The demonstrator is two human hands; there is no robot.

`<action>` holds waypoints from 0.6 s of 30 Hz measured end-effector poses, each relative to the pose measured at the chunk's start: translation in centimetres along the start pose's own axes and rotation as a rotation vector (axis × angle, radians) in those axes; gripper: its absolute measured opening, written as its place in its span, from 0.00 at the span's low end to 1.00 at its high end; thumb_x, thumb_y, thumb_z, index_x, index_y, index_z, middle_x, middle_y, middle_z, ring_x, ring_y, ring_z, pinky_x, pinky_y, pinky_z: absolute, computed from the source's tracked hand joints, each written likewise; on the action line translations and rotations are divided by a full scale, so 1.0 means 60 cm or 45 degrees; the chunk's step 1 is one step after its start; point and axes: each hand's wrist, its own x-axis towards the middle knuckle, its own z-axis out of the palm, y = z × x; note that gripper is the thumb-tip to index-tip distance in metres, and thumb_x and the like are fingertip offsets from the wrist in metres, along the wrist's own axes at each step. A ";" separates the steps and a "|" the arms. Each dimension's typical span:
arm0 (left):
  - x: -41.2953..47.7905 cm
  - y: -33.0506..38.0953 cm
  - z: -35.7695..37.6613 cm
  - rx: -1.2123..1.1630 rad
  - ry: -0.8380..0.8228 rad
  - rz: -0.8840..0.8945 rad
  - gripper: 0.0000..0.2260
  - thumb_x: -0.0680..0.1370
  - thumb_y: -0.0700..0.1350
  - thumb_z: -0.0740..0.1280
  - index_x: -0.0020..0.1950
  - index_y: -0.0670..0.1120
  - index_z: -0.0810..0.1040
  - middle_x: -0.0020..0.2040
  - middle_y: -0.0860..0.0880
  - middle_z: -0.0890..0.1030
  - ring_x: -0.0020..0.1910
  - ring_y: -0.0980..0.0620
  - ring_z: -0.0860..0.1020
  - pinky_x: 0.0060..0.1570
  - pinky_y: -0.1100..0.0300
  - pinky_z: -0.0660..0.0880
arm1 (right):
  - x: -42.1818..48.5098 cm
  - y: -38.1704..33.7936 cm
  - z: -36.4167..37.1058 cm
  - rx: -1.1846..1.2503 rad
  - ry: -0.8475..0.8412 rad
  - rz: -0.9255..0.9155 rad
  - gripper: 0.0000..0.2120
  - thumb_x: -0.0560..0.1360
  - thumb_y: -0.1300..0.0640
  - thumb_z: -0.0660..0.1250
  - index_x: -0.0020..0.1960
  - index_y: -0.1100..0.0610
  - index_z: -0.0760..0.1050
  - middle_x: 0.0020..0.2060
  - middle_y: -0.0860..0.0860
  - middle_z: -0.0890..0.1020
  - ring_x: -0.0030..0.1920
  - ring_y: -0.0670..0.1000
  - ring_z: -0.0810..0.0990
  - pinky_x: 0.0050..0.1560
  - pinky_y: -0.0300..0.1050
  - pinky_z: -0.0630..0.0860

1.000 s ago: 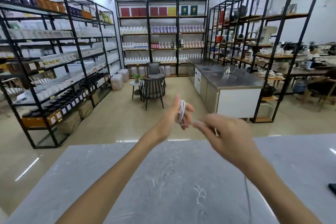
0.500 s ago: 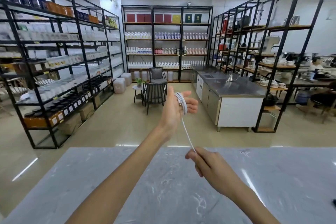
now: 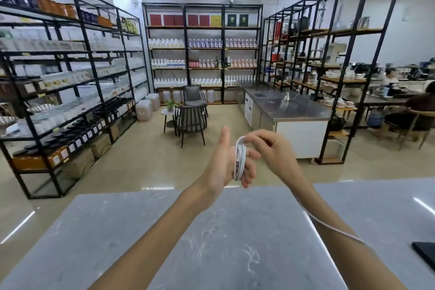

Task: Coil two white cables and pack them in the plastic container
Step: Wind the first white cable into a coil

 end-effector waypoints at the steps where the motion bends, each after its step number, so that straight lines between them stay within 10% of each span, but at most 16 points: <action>1: -0.001 -0.002 -0.004 0.053 -0.012 -0.109 0.41 0.79 0.66 0.34 0.53 0.36 0.75 0.33 0.42 0.77 0.31 0.48 0.74 0.32 0.58 0.72 | -0.002 0.002 0.001 0.020 0.107 -0.046 0.08 0.77 0.57 0.67 0.43 0.51 0.83 0.38 0.54 0.85 0.39 0.55 0.81 0.41 0.49 0.76; 9: 0.000 0.008 -0.010 -0.064 0.083 -0.223 0.36 0.81 0.63 0.37 0.56 0.36 0.71 0.36 0.40 0.76 0.32 0.46 0.74 0.33 0.59 0.73 | 0.020 -0.059 -0.014 -0.131 0.283 -0.559 0.12 0.77 0.52 0.66 0.42 0.58 0.83 0.37 0.51 0.83 0.39 0.49 0.80 0.41 0.41 0.75; 18: -0.013 0.002 -0.005 0.084 -0.010 0.091 0.33 0.81 0.63 0.38 0.49 0.41 0.73 0.33 0.45 0.79 0.31 0.51 0.76 0.34 0.62 0.75 | 0.022 -0.028 0.016 0.111 -0.037 -0.040 0.15 0.76 0.57 0.67 0.36 0.39 0.80 0.32 0.46 0.83 0.33 0.43 0.79 0.37 0.34 0.75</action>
